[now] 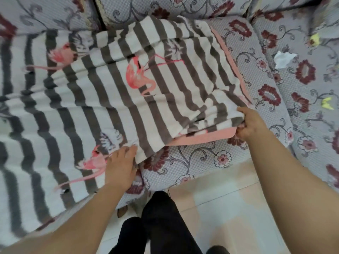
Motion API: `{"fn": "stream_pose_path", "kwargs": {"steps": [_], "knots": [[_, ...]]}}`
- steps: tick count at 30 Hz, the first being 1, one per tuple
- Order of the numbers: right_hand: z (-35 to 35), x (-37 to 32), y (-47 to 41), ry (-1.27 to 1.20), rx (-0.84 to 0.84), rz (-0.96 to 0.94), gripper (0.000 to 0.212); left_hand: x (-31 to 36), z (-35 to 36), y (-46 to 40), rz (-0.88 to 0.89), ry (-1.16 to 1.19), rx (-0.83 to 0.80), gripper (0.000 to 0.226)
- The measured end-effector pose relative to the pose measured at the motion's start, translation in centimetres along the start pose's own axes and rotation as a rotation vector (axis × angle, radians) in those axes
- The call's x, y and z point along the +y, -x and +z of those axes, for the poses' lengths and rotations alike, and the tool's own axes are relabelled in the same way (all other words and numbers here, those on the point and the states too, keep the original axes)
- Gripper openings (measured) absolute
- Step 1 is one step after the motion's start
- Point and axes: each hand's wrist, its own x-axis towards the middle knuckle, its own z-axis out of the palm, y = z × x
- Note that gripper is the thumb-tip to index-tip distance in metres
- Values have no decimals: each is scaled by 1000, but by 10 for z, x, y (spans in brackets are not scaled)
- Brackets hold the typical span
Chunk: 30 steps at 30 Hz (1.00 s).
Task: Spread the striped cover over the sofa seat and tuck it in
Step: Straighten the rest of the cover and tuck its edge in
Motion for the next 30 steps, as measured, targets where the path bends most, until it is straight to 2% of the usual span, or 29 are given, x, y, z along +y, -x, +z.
{"fn": "stream_pose_path", "kwargs": {"steps": [2,6,7,9,11,12,14,15,17,19,21,22,23,24,26,28,29,30], "knots": [[-8,3,8,2,-20,45,9,-5,7,14,-18,7,2,58],[-37,1,9,50,3,31,11,-6,14,23,-146,-5,6,74],[-46,-1,6,66,8,26,12,-4,16,23,-158,5,21,72],[-64,-3,0,153,41,33,13,1,19,23,-153,52,109,50],[-83,-4,-9,256,51,50,15,16,25,24,-305,183,315,38],[-92,-4,-14,287,44,61,17,31,29,25,-503,317,420,43],[-105,-5,-22,334,37,70,18,63,30,22,-1021,743,571,64],[-109,-4,-25,353,34,70,18,77,30,19,-1249,961,594,73],[-113,-5,-29,387,25,73,19,101,31,11,-1535,1331,586,86],[-116,-6,-32,432,14,73,20,116,33,1,-1625,1754,657,87],[-118,-7,-35,469,21,65,17,120,32,-5,-1519,2151,705,69],[-120,-9,-37,526,40,39,12,121,32,-4,-1444,2261,707,55],[-122,-9,-40,625,71,-10,8,120,33,-1,-1381,2322,714,42],[-126,-7,-46,763,108,-85,15,119,35,6,-1327,2359,739,36],[-133,2,-54,1064,196,-297,27,122,42,24,-1333,2349,755,51],[-136,18,-58,1284,204,-410,26,132,61,53,-1534,2222,702,73],[-136,28,-58,1350,178,-419,27,138,75,70,-1654,2106,640,70],[-135,39,-60,1424,162,-402,36,145,89,86,-1739,1996,539,61]]}}
